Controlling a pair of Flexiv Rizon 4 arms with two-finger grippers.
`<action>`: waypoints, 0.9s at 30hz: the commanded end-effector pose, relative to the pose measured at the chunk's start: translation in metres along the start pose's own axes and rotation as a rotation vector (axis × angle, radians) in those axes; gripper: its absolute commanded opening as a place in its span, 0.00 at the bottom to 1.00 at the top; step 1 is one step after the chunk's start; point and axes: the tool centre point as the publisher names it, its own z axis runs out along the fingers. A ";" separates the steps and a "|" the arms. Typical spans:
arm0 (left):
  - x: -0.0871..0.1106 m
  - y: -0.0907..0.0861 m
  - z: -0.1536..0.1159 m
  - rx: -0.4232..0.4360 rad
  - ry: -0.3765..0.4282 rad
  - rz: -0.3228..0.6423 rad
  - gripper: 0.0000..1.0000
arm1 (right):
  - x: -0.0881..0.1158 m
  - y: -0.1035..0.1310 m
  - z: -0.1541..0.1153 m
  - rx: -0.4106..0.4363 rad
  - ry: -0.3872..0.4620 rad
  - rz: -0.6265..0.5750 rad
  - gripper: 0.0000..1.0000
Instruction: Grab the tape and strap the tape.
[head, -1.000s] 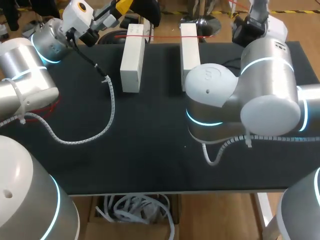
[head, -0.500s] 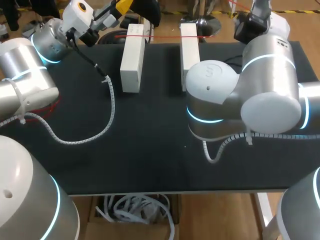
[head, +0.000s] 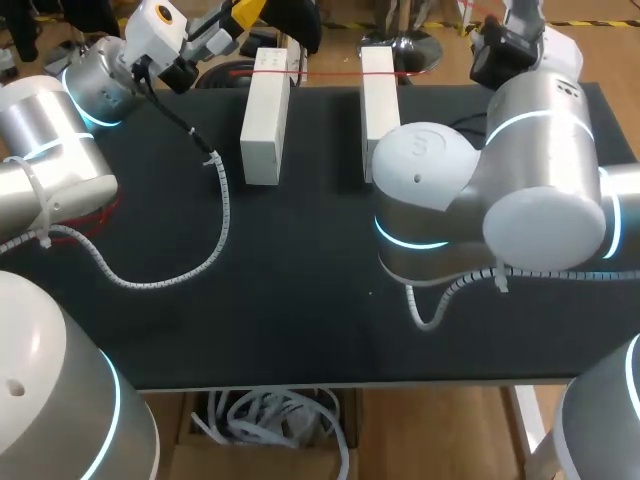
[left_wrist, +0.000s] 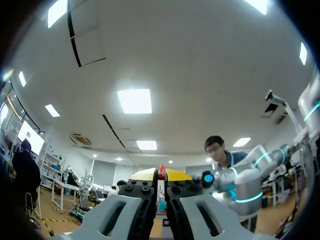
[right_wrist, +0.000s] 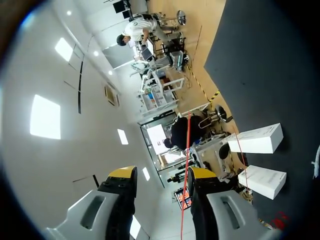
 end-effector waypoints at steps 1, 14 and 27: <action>0.000 0.000 -0.001 0.002 0.003 0.000 0.00 | 0.004 0.001 -0.003 -0.004 -0.009 -0.003 0.43; 0.000 0.000 -0.001 0.002 0.003 0.000 0.00 | 0.006 0.001 -0.003 -0.009 -0.003 -0.002 0.41; 0.000 0.000 -0.001 0.002 0.003 0.000 0.00 | 0.006 0.002 -0.004 -0.011 -0.004 -0.006 0.38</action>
